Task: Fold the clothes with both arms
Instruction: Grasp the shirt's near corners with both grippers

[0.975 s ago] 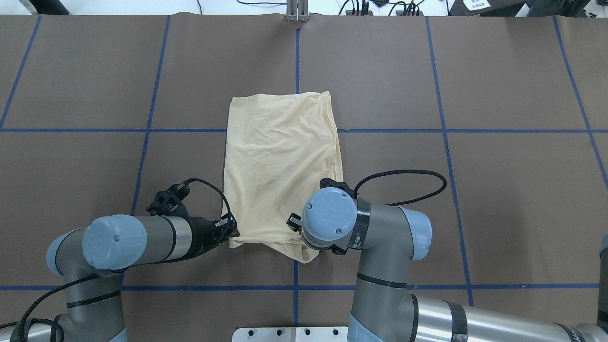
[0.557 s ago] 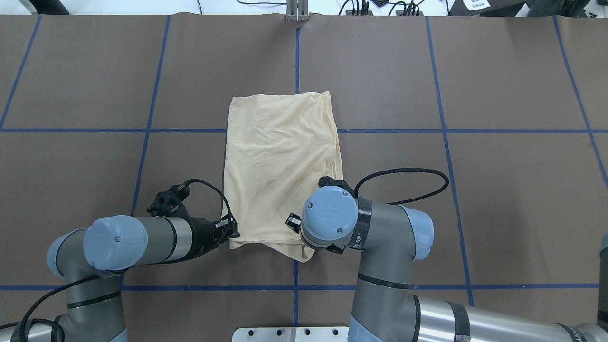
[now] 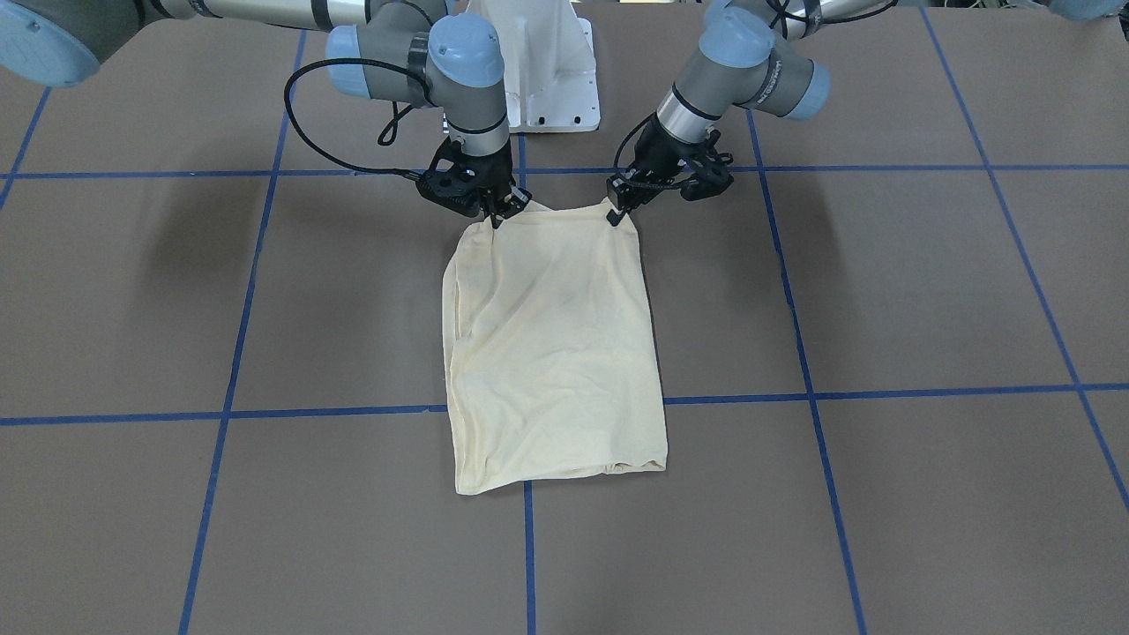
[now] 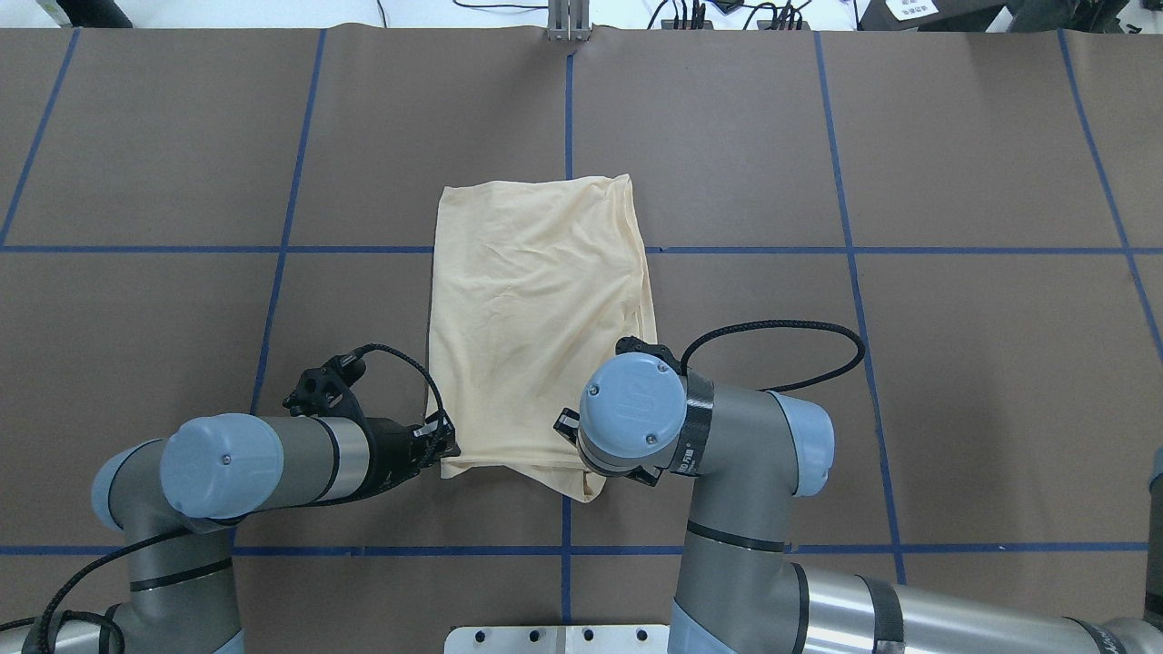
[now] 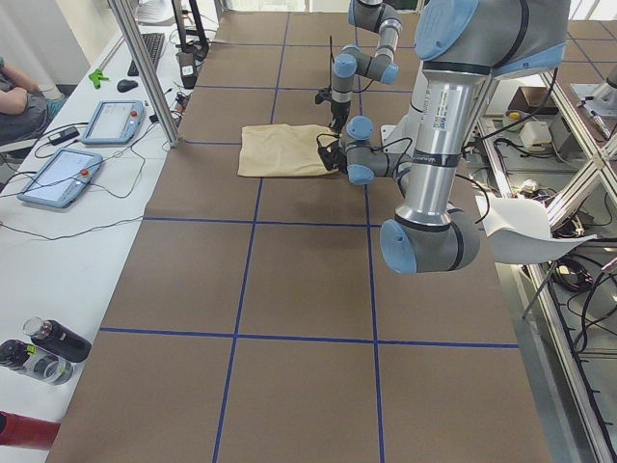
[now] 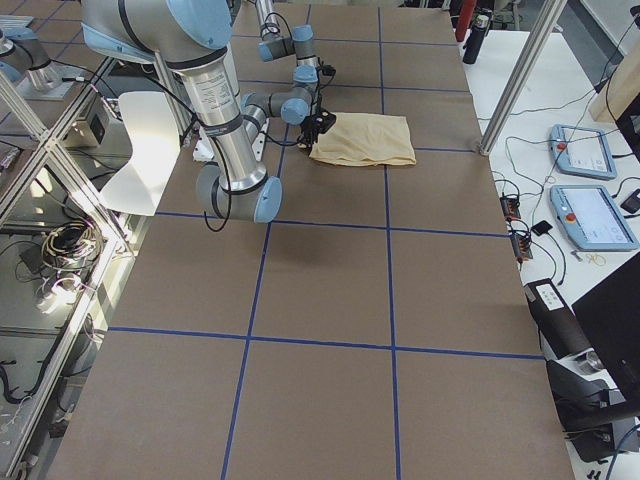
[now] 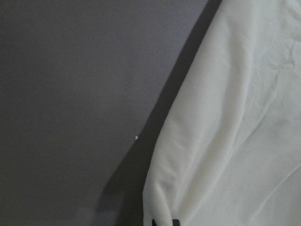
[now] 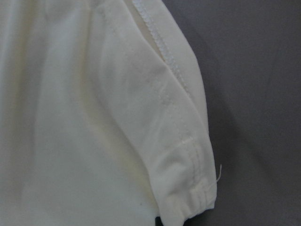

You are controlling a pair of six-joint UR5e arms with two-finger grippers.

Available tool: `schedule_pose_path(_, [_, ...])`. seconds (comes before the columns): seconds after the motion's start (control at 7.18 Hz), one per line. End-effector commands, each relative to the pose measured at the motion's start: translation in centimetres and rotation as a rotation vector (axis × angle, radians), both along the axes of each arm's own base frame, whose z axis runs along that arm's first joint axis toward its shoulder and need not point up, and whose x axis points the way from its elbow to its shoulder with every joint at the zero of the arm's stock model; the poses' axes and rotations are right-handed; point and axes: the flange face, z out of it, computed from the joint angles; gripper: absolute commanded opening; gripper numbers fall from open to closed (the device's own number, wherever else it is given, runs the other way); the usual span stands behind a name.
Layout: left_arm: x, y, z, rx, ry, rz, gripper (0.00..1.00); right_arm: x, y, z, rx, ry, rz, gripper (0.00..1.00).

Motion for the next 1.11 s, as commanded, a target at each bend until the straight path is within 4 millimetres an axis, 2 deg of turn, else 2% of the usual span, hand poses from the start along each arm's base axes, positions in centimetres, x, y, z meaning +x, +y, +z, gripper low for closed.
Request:
schedule_pose_path(0.0, [0.3,1.5,-1.1,0.007,0.020,0.025,0.00,2.6,1.3,0.4,-0.025,-0.032,-0.030,0.00])
schedule_pose_path(0.14, [0.6,3.5,-2.4,0.013,0.044,0.058,0.00,3.9,2.0,0.5,-0.031,-0.048,-0.044,0.00])
schedule_pose_path(0.56, [1.0,9.0,-5.1,0.020,0.099,0.157,0.00,4.8,5.2,-0.3,-0.113,-0.098,-0.169,0.00])
schedule_pose_path(0.7, [0.4,9.3,-6.0,0.021,0.113,0.166,0.00,5.6,5.5,-1.6,-0.107,-0.127,-0.176,0.00])
schedule_pose_path(0.97, [-1.3,8.7,-6.1,0.025,0.120,0.153,0.00,8.1,1.5,-2.7,-0.085,-0.158,-0.109,0.00])
